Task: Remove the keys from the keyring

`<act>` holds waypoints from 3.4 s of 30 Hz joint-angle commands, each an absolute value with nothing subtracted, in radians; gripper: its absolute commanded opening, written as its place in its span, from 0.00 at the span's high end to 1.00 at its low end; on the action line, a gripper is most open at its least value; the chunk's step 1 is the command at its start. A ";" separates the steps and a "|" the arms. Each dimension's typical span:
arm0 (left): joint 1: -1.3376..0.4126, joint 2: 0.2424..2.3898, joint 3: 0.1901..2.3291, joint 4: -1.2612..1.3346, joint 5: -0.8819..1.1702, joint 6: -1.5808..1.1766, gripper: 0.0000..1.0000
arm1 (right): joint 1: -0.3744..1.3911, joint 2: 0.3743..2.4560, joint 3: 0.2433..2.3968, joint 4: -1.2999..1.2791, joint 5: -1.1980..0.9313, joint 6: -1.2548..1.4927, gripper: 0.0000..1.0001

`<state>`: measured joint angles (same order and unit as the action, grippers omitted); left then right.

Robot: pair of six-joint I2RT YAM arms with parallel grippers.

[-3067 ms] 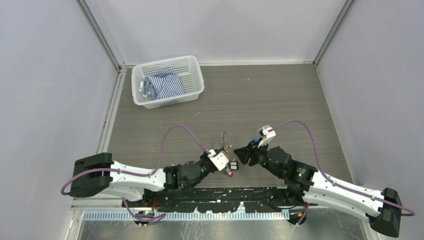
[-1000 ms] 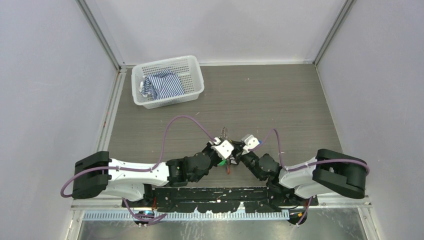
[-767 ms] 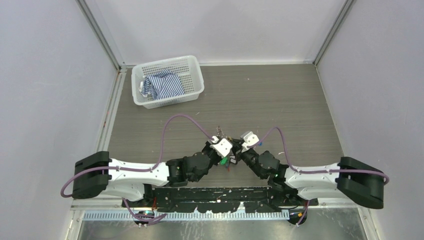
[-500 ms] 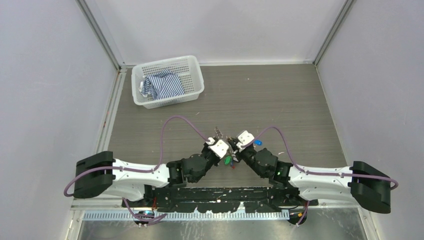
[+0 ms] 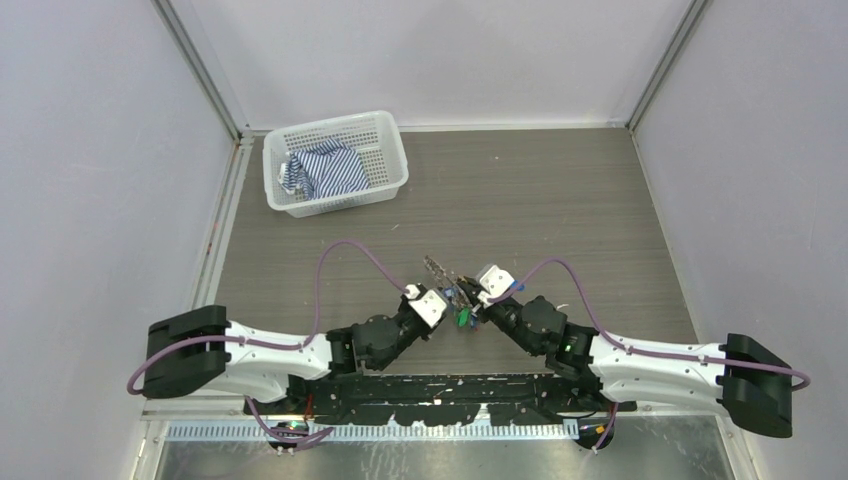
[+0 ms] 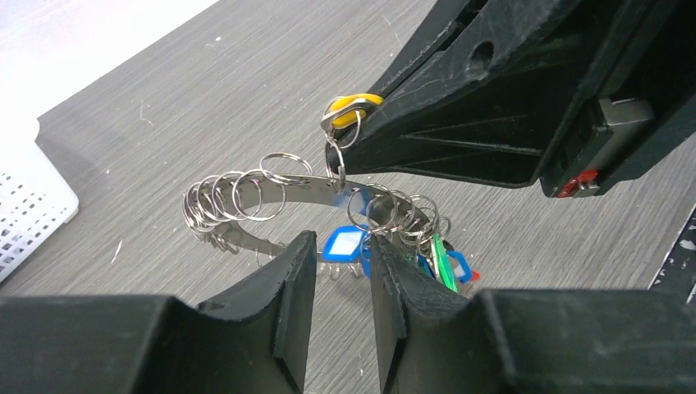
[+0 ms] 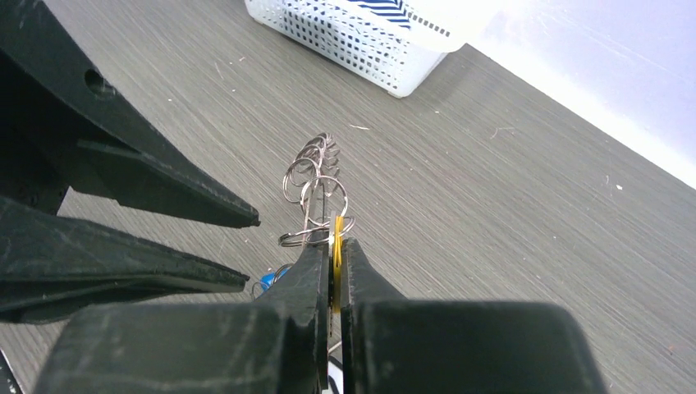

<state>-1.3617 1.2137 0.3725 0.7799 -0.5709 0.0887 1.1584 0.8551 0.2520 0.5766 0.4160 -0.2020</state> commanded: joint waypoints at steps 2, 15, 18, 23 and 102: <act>-1.345 1.155 0.317 0.964 -0.516 0.121 0.69 | 1.159 0.799 0.277 0.626 0.353 -0.221 0.99; -1.334 1.134 0.249 1.094 -0.259 0.384 0.77 | 1.159 0.747 0.279 0.586 0.308 -0.209 0.99; -1.332 1.132 0.263 1.062 -0.278 0.404 0.77 | 1.159 0.734 0.278 0.574 0.297 -0.206 0.99; -1.320 1.157 0.267 1.094 -0.295 0.421 0.78 | 1.161 0.716 0.276 0.560 0.283 -0.197 0.99; -1.269 1.182 0.313 1.038 -0.202 0.335 0.86 | 1.175 0.715 0.302 0.513 0.287 -0.161 0.99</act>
<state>-1.2732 1.1687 0.2764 0.9585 -0.2085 0.3466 1.1694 0.7273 0.2516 0.4301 0.2859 -0.1768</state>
